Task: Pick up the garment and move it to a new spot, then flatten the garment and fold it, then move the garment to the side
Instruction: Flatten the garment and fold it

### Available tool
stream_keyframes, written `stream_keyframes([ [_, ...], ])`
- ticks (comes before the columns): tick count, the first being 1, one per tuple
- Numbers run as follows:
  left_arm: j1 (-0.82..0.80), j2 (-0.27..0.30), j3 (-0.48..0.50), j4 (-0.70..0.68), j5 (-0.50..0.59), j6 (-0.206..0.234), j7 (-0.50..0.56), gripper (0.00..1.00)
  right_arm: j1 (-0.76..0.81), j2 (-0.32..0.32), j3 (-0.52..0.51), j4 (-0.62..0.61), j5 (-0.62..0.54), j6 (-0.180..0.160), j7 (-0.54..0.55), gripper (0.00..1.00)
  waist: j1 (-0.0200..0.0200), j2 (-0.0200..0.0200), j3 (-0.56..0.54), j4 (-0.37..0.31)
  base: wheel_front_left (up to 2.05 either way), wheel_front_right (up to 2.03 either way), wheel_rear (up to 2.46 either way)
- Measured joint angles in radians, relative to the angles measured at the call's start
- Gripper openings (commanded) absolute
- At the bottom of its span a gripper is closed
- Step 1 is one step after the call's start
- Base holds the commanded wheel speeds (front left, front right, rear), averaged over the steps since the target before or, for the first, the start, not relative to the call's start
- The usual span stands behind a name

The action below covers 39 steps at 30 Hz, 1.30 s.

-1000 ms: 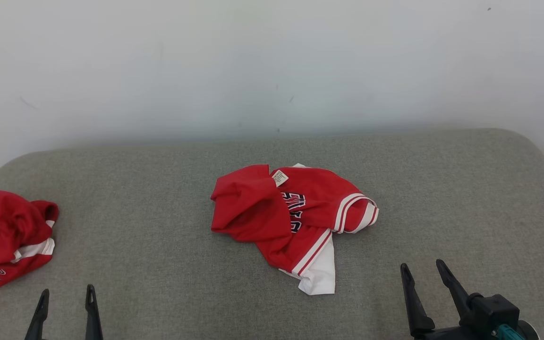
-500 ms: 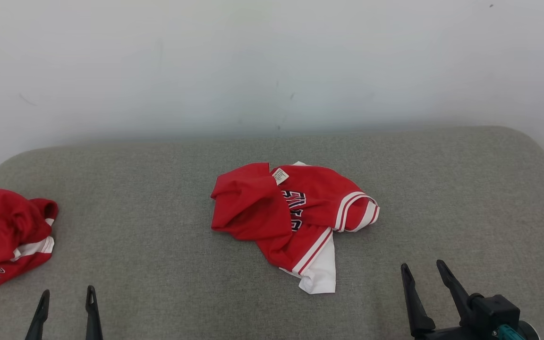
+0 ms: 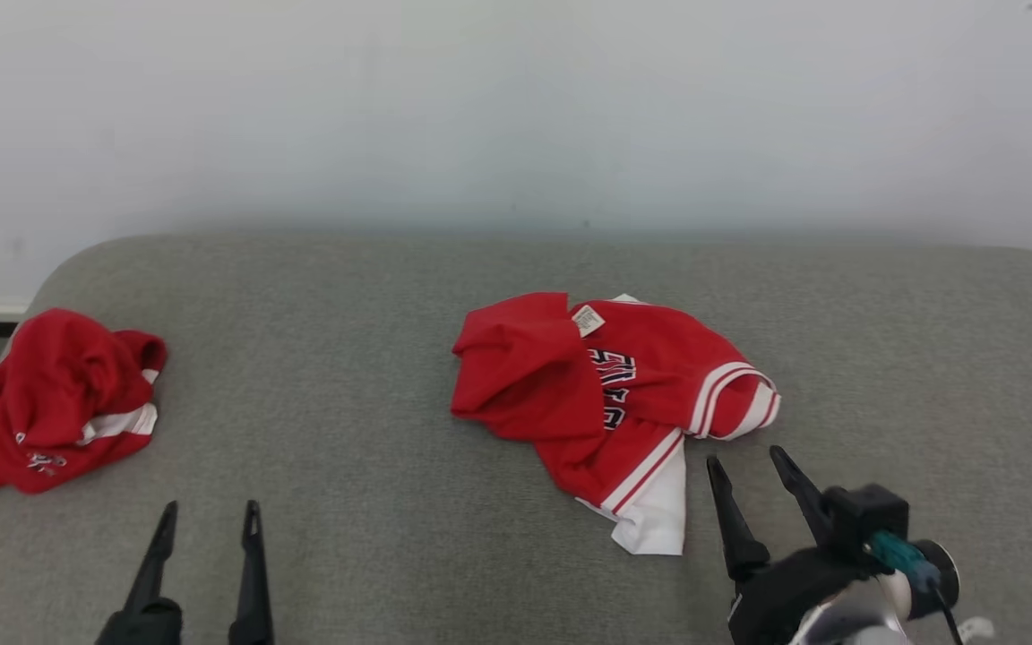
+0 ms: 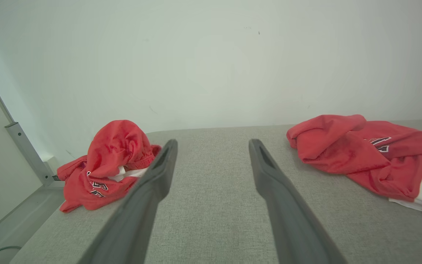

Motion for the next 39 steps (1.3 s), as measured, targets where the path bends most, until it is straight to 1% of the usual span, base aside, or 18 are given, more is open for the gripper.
stream_keyframes([
  [7,-0.051,-0.032,-0.036,0.053,0.003,-0.016,-0.022,1.00,-0.145,-0.014,0.010,0.257,-0.010,0.000,-0.010,1.00,0.0001,-0.0001,0.025,0.066,0.00,0.00,0.00],
  [11,-0.077,-0.046,-0.048,0.075,0.004,-0.018,-0.034,1.00,-0.212,-0.029,-0.003,0.418,-0.009,0.000,-0.016,1.00,0.0001,0.0000,0.045,0.097,0.00,0.00,0.00],
  [15,-0.084,-0.057,-0.051,0.087,0.003,-0.018,-0.042,1.00,-0.264,-0.028,0.008,0.557,-0.008,0.000,-0.036,1.00,0.0001,0.0000,0.060,0.120,0.00,0.00,0.00],
  [19,-0.086,-0.059,-0.054,0.095,0.003,-0.018,-0.046,1.00,-0.310,-0.026,0.012,0.672,-0.006,0.000,-0.054,1.00,0.0001,0.0000,0.071,0.133,0.00,0.00,0.00],
  [24,-0.096,-0.058,-0.053,0.106,0.001,-0.024,-0.051,1.00,-0.359,-0.022,0.010,0.768,0.005,0.001,-0.079,1.00,-0.0001,-0.0001,0.075,0.141,0.00,0.00,0.00],
  [25,-0.100,-0.057,-0.051,0.109,-0.003,-0.025,-0.052,1.00,-0.367,-0.020,0.016,0.784,0.015,0.001,-0.080,0.65,-0.0001,-0.0001,0.074,0.141,0.00,0.00,0.00],
  [26,-0.101,-0.057,-0.048,0.112,-0.009,-0.026,-0.052,1.00,-0.374,-0.019,0.028,0.796,0.021,0.001,-0.088,0.03,-0.0001,-0.0001,0.073,0.139,0.00,0.00,0.00],
  [27,-0.100,-0.057,-0.045,0.115,-0.014,-0.026,-0.053,1.00,-0.377,-0.018,0.037,0.805,0.032,0.001,-0.101,0.00,-0.0001,-0.0001,0.071,0.137,0.00,0.00,0.00],
  [32,-0.077,-0.055,-0.027,0.118,-0.027,-0.017,-0.058,1.00,-0.378,-0.012,0.079,0.816,0.044,0.001,-0.179,0.00,0.0000,0.0000,0.053,0.109,0.00,0.00,0.00],
  [35,-0.055,-0.050,-0.010,0.117,-0.039,-0.009,-0.060,1.00,-0.377,-0.046,0.089,0.774,0.049,0.001,-0.207,0.00,-0.0001,-0.0001,0.040,0.082,0.00,0.00,0.00],
  [39,-0.034,-0.048,0.016,0.114,-0.053,-0.005,-0.063,1.00,-0.335,-0.107,0.098,0.679,0.057,0.001,-0.220,0.00,-0.0001,0.0000,0.024,0.036,0.00,0.00,0.00],
])
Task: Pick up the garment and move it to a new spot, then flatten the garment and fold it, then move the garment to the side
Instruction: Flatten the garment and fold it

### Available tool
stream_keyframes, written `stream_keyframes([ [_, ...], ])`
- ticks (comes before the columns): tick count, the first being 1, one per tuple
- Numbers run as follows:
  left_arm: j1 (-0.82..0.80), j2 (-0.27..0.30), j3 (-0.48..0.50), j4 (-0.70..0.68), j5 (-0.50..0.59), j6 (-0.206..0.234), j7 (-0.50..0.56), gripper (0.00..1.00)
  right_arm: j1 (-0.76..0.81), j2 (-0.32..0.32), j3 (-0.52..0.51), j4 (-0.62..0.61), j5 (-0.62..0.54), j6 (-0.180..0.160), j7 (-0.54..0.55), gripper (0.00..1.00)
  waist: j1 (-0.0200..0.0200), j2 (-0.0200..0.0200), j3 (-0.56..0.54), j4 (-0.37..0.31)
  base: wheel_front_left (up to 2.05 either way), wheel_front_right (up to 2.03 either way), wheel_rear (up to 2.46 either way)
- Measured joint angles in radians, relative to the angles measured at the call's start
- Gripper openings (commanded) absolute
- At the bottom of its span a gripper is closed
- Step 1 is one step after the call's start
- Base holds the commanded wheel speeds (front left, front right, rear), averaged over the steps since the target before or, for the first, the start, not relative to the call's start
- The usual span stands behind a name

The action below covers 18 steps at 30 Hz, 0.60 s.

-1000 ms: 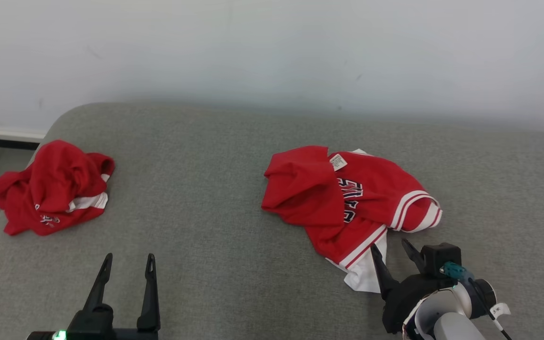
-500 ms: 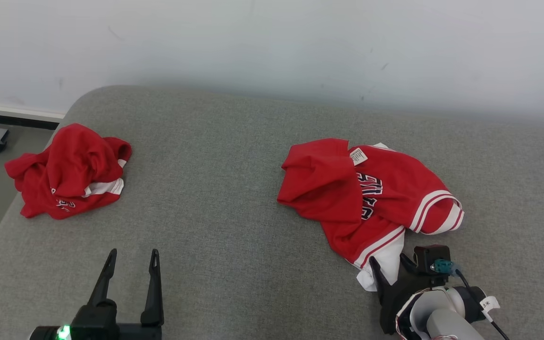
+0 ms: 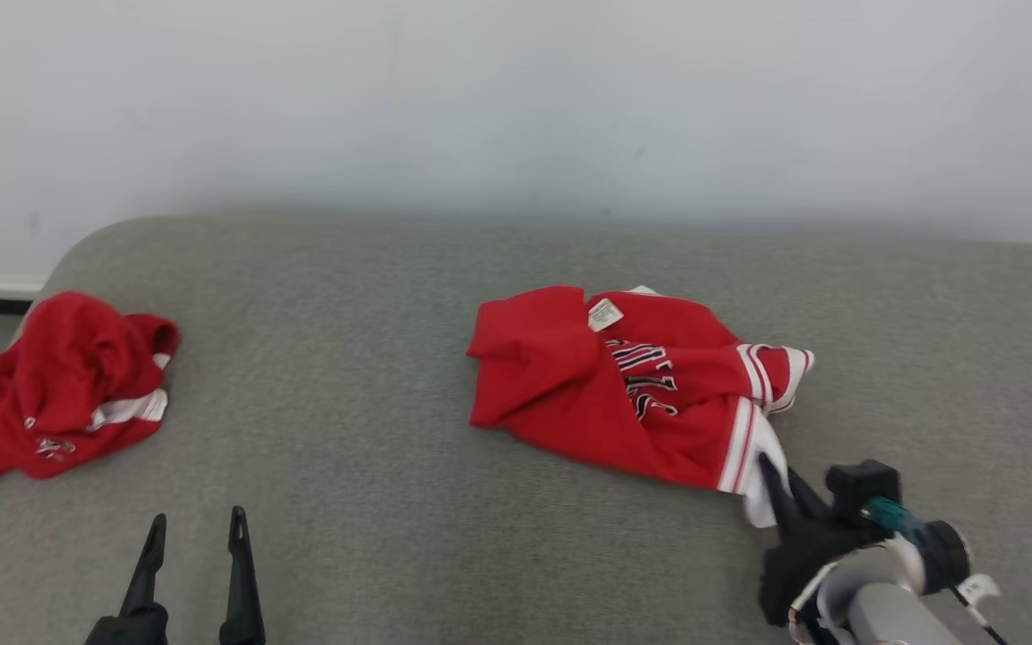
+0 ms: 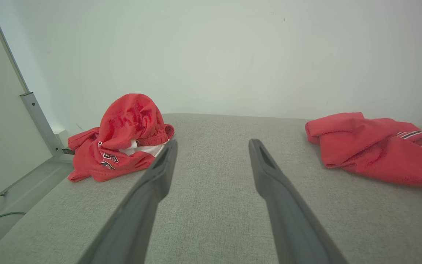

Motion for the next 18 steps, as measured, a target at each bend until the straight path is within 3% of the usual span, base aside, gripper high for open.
stream_keyframes([
  [8,0.015,-0.005,0.015,-0.015,-0.004,0.006,-0.003,1.00,0.214,-0.083,-0.083,-0.233,0.013,0.000,0.021,0.00,0.0000,0.0000,-0.014,-0.097,0.00,0.00,0.00],
  [12,0.016,-0.006,0.012,-0.018,-0.003,0.004,-0.003,1.00,0.331,-0.065,-0.129,-0.353,0.013,0.000,0.067,0.00,0.0000,-0.0001,-0.014,-0.124,0.00,0.00,0.00],
  [15,0.016,-0.007,0.013,-0.018,-0.001,0.004,-0.005,1.00,0.431,-0.010,-0.157,-0.467,0.014,0.000,0.121,0.00,0.0000,0.0000,-0.010,-0.144,0.00,0.00,0.00],
  [16,0.016,-0.008,0.013,-0.018,-0.001,0.005,-0.005,1.00,0.454,0.000,-0.164,-0.493,0.011,0.000,0.142,0.45,0.0000,0.0000,-0.009,-0.150,0.00,0.00,0.00],
  [17,0.016,-0.009,0.013,-0.018,-0.001,0.004,-0.005,1.00,0.472,0.004,-0.172,-0.524,-0.001,0.000,0.146,1.00,0.0000,0.0000,-0.007,-0.155,0.00,0.00,0.00],
  [18,0.016,-0.009,0.015,-0.017,-0.001,0.004,-0.005,1.00,0.482,0.009,-0.186,-0.558,-0.006,0.000,0.145,1.00,0.0000,0.0000,-0.005,-0.160,0.00,0.00,0.00],
])
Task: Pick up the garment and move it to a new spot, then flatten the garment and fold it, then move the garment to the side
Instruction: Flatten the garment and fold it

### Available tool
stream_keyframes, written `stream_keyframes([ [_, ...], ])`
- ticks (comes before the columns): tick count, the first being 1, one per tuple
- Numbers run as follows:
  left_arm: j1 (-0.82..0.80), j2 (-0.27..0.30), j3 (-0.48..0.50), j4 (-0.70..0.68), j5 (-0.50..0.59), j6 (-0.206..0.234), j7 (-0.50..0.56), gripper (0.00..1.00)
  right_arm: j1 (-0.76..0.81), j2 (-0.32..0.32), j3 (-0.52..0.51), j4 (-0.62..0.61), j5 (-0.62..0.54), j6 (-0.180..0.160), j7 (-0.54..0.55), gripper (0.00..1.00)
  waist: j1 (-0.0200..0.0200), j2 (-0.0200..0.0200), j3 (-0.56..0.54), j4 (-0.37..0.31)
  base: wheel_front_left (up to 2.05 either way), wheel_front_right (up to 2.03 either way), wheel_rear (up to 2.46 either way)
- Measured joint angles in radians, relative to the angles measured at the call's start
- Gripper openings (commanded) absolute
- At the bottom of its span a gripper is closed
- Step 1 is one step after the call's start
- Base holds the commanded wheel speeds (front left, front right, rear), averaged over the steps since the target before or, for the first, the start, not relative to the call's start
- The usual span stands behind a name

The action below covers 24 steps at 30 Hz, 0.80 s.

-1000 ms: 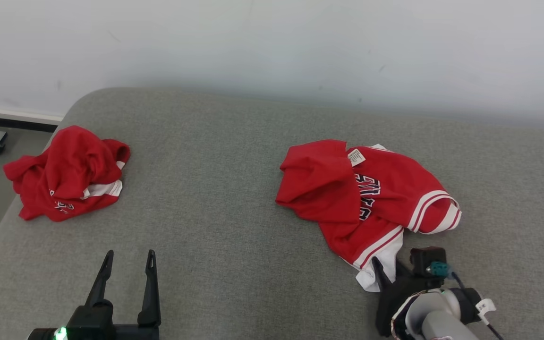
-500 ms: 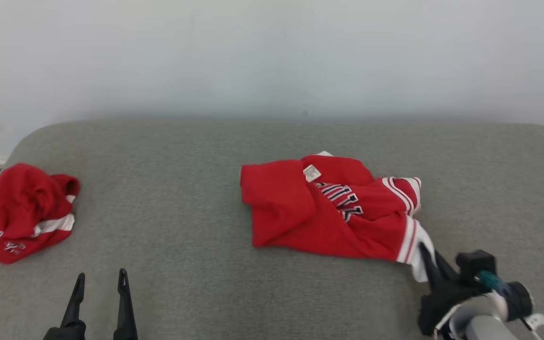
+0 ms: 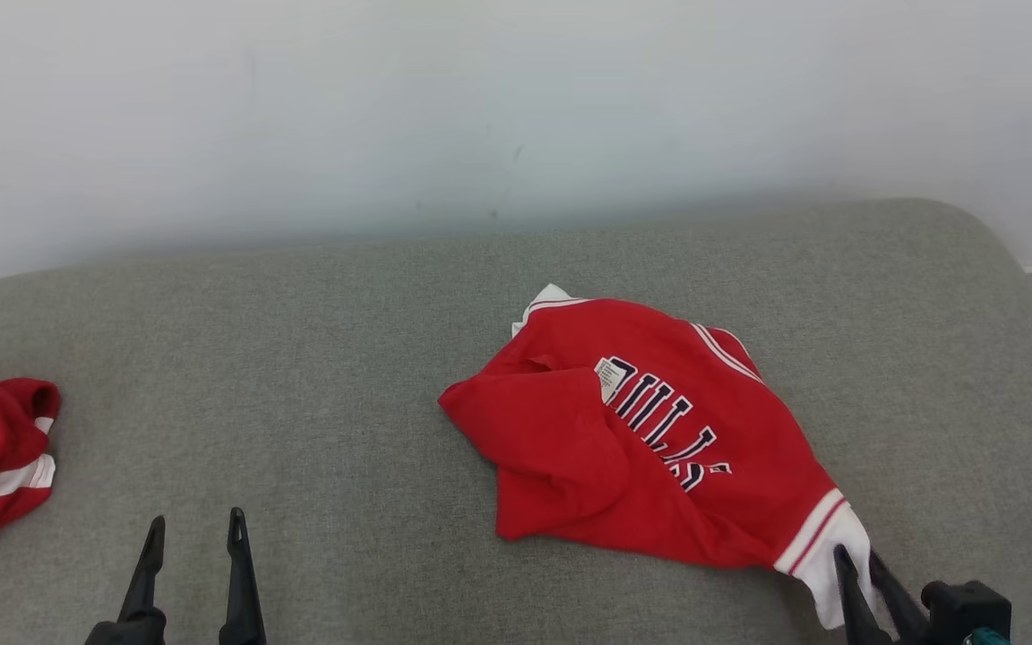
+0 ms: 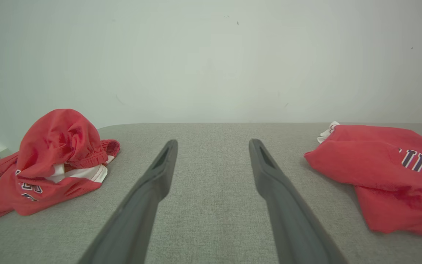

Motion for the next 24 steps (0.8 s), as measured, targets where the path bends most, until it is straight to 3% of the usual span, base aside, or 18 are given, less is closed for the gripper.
stream_keyframes([
  [6,-0.005,0.001,0.009,0.004,-0.003,-0.004,-0.001,1.00,0.010,0.022,-0.049,-0.184,-0.075,0.000,0.006,1.00,0.0000,0.0000,0.006,-0.022,0.00,0.00,0.00],
  [12,-0.015,0.002,0.001,0.002,0.000,-0.008,-0.001,1.00,0.024,0.036,-0.051,-0.280,-0.087,0.000,0.014,1.00,0.0000,0.0000,0.008,-0.039,0.00,0.00,0.00],
  [18,-0.084,-0.015,-0.082,0.025,0.023,-0.055,0.016,1.00,0.016,0.065,-0.004,-0.295,-0.085,0.000,0.009,1.00,0.0000,0.0000,0.015,-0.081,0.00,0.00,0.00],
  [24,-0.195,-0.056,-0.190,0.116,0.042,-0.143,0.032,1.00,-0.004,0.077,0.013,-0.268,-0.077,0.000,-0.004,1.00,0.0000,0.0000,0.032,-0.136,0.00,0.00,0.00],
])
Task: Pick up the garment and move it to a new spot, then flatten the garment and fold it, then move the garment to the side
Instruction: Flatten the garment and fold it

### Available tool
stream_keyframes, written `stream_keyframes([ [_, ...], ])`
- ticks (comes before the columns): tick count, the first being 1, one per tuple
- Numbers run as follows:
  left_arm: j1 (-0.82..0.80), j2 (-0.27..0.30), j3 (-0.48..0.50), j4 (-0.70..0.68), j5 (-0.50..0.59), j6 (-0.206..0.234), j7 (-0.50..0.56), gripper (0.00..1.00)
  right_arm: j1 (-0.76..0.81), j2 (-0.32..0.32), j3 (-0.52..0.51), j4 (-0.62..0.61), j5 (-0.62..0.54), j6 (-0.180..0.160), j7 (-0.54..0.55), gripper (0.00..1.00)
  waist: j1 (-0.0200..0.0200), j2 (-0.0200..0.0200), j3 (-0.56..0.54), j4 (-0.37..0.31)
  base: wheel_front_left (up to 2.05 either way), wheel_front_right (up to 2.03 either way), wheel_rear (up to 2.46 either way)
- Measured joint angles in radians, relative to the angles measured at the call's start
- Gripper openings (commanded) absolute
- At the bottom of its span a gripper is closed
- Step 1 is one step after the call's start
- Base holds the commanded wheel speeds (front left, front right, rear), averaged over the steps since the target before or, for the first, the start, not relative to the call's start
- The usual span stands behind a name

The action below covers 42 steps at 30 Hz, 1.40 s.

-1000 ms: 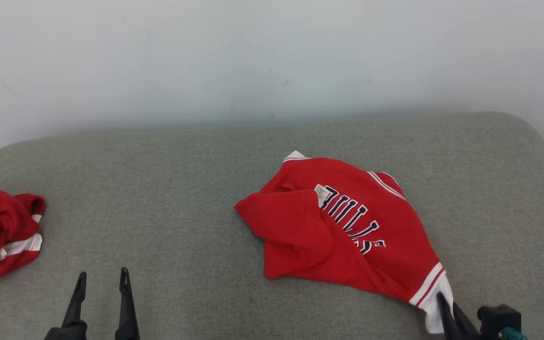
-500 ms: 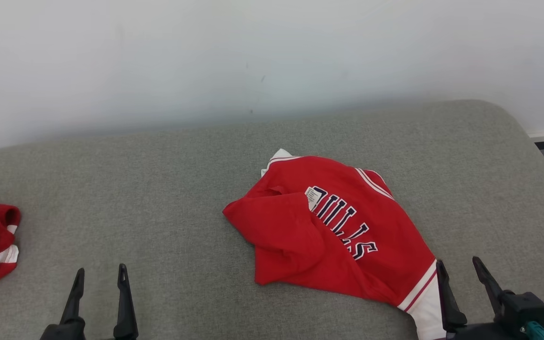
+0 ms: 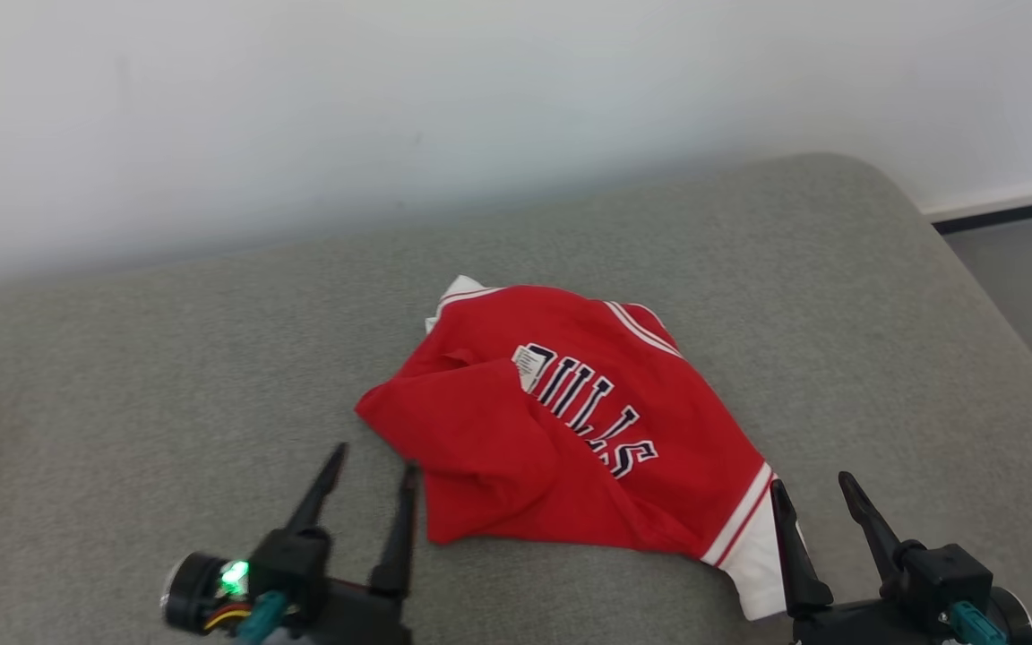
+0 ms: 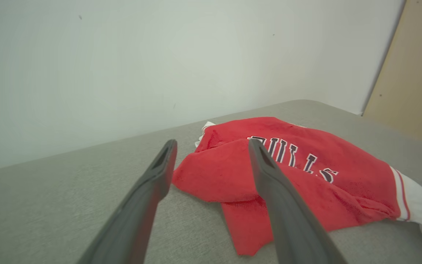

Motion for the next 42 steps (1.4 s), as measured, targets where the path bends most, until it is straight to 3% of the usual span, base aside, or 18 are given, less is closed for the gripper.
stream_keyframes([
  [5,-0.087,-0.051,-0.081,0.117,0.026,-0.057,0.012,1.00,-0.028,0.007,0.012,0.025,0.008,0.000,-0.018,1.00,0.0000,0.0001,0.022,-0.052,0.00,0.00,0.00],
  [11,-0.156,-0.071,-0.133,0.278,0.049,-0.084,0.012,1.00,-0.049,0.015,0.021,0.054,0.016,0.000,-0.037,1.00,0.0001,0.0001,0.052,-0.116,0.00,0.00,0.00],
  [20,-0.240,-0.062,-0.164,0.500,0.103,-0.057,0.012,1.00,-0.070,0.018,0.017,0.084,0.018,0.000,-0.057,1.00,0.0001,0.0001,0.087,-0.188,0.00,0.00,0.00],
  [21,-0.247,-0.063,-0.165,0.524,0.103,-0.050,0.011,0.42,-0.071,0.018,0.017,0.085,0.017,0.000,-0.059,1.00,0.0001,0.0001,0.088,-0.192,0.00,0.00,0.00],
  [22,-0.255,-0.064,-0.164,0.544,0.103,-0.050,0.012,0.05,-0.073,0.018,0.017,0.084,0.017,0.000,-0.061,1.00,0.0001,0.0001,0.088,-0.196,0.00,0.00,0.00],
  [23,-0.262,-0.065,-0.161,0.561,0.101,-0.049,0.010,0.00,-0.073,0.018,0.016,0.085,0.017,0.000,-0.061,1.00,0.0001,0.0001,0.088,-0.198,0.00,0.00,0.00],
  [31,-0.294,-0.091,-0.113,0.602,0.040,-0.045,-0.025,0.00,-0.070,0.020,0.009,0.077,0.003,0.000,-0.057,1.00,0.0001,0.0000,0.066,-0.183,0.00,0.00,0.00],
  [35,-0.293,-0.089,-0.065,0.477,0.016,-0.034,-0.030,0.00,-0.051,0.020,0.002,0.076,0.003,0.000,-0.052,1.00,0.0001,0.0000,0.053,-0.158,0.00,0.00,0.00],
  [42,-0.163,0.007,0.038,0.218,0.014,0.012,-0.033,0.00,-0.022,0.019,-0.003,0.071,0.003,0.000,-0.043,1.00,0.0000,0.0001,0.026,-0.085,0.00,0.00,0.00],
])
